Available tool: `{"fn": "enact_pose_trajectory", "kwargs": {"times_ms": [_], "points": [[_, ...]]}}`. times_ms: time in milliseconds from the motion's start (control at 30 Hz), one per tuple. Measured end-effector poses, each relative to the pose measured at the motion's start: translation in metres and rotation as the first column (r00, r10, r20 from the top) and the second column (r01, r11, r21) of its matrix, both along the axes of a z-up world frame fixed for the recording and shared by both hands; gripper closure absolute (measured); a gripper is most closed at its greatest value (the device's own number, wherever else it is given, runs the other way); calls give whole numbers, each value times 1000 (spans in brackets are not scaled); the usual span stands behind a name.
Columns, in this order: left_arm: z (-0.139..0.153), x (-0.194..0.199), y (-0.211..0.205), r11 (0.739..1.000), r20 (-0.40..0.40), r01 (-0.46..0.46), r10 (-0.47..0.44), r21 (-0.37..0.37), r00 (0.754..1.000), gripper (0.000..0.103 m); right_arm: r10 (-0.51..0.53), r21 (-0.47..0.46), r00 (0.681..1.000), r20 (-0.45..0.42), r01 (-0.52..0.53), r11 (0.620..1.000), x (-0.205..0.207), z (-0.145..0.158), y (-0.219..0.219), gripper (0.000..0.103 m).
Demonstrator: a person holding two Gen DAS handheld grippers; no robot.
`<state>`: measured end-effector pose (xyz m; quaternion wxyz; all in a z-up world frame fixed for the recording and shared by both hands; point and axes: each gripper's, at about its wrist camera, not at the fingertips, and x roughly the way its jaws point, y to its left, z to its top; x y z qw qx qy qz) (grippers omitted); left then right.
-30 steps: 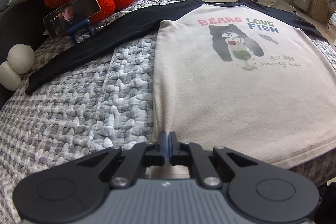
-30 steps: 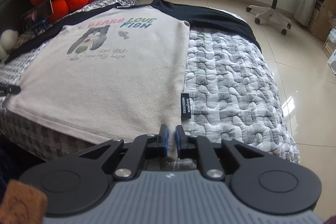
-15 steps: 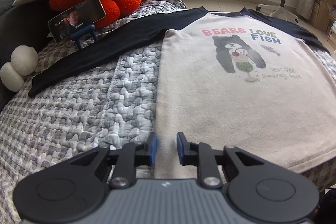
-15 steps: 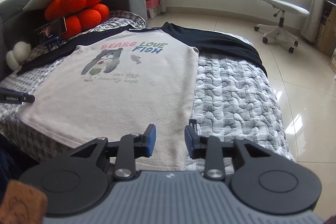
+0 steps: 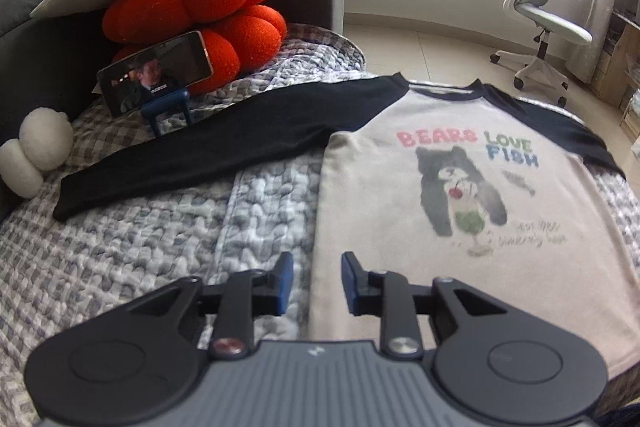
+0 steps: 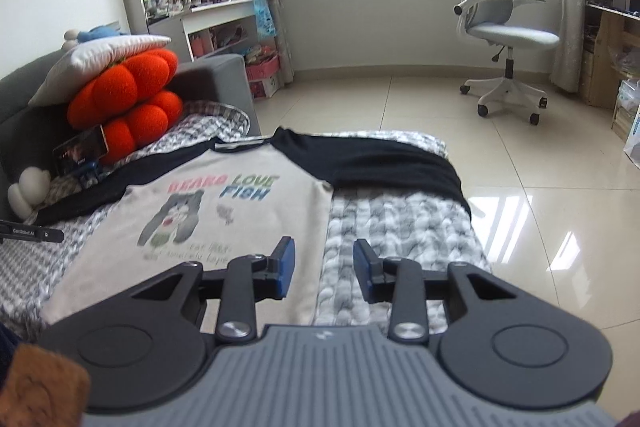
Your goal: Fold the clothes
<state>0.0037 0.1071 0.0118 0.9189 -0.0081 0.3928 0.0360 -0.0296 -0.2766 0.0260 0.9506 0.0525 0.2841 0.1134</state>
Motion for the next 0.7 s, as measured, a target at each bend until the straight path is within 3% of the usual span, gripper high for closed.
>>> {"fn": "enact_pose_trajectory", "kwargs": {"times_ms": [200,400,467,600,700], "points": [[23,32,-23,999,43,23,-21,-37,999,65,-47,138,998,35,41,990,24,29,-30,59],[13,79,-53,998,17,31,-30,-56,999,62,-96,276,993,-67,111,955,78,32,-51,59],[7,94,-63,998,11,31,-31,-47,999,57,-103,305,989,-107,131,943,95,26,-53,59],[-16,121,-73,999,0,36,-36,-3,999,52,-117,286,978,-175,164,944,123,1,-57,59],[-33,141,-74,999,-39,29,-30,-13,999,52,-132,239,968,-212,183,954,137,-13,-56,59]]}}
